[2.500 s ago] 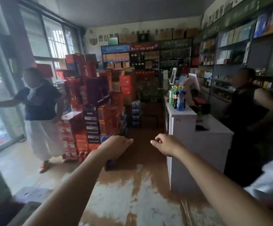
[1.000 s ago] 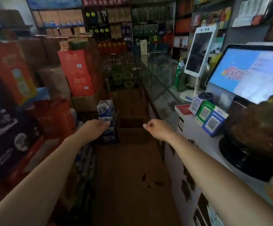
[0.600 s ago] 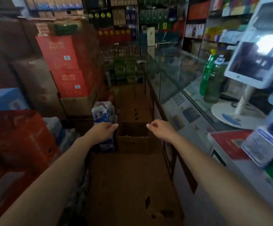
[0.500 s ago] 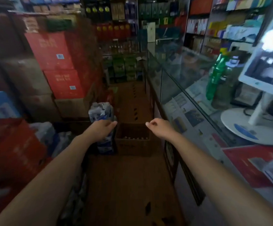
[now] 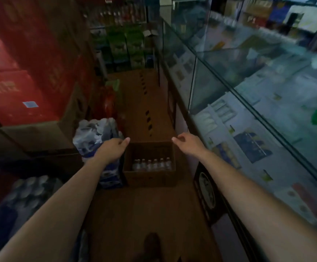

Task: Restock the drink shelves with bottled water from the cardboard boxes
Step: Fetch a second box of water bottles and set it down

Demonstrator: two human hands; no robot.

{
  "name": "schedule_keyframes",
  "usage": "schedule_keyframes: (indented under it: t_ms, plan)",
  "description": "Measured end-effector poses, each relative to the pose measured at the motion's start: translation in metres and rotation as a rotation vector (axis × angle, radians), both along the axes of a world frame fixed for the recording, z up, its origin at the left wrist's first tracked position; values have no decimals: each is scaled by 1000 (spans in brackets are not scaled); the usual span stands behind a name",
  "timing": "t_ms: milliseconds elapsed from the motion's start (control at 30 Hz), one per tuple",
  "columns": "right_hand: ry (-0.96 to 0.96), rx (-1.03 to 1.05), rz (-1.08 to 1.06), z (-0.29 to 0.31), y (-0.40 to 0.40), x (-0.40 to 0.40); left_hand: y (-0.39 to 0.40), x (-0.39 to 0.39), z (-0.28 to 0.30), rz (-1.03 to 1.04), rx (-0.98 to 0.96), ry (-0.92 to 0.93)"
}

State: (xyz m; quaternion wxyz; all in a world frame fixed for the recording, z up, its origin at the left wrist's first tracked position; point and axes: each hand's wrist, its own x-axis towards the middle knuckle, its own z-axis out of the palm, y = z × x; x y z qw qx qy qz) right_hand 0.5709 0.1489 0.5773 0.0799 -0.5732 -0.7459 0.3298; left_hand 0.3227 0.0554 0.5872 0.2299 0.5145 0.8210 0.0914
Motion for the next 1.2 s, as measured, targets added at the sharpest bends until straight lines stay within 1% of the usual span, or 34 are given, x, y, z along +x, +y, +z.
schedule_keyframes:
  t_ms: [100,233,333,433,500,567,667,733,833,900,967,1100,1200]
  plan:
    - [12,-45,-43,-14,57,-28,63,-33,-13,5,-49,-40]
    - [32,-82,-143,-44,118,-53,135,-68,-34,14,-51,-94]
    - [58,-162,-202,-82,160,-71,179,-82,-62,-33,-126,-109]
    - [100,-224,-242,-128,194,-87,209,-96,-100,-44,-187,-165]
    - [151,-276,-258,-152,214,-95,230,-108,-128,-1,-201,-197]
    - [146,-304,-289,-173,230,-101,251,-117,-153,49,-226,-218]
    - [154,-295,-345,-215,253,-112,278,-124,-190,111,-216,-277]
    - [150,-272,-391,-246,268,-121,292,-126,-216,154,-171,-308]
    - [115,-309,-473,-311,288,-130,307,-137,-274,217,-96,-323]
    - [116,-328,-516,-367,297,-132,313,-146,-320,280,-92,-321]
    - [121,-305,-567,-413,303,-137,318,-156,-368,338,-81,-331]
    - [36,-265,-579,-486,307,-140,320,-178,-457,441,-111,-302]
    - [24,-275,-577,-542,311,-136,319,-189,-512,511,-105,-318]
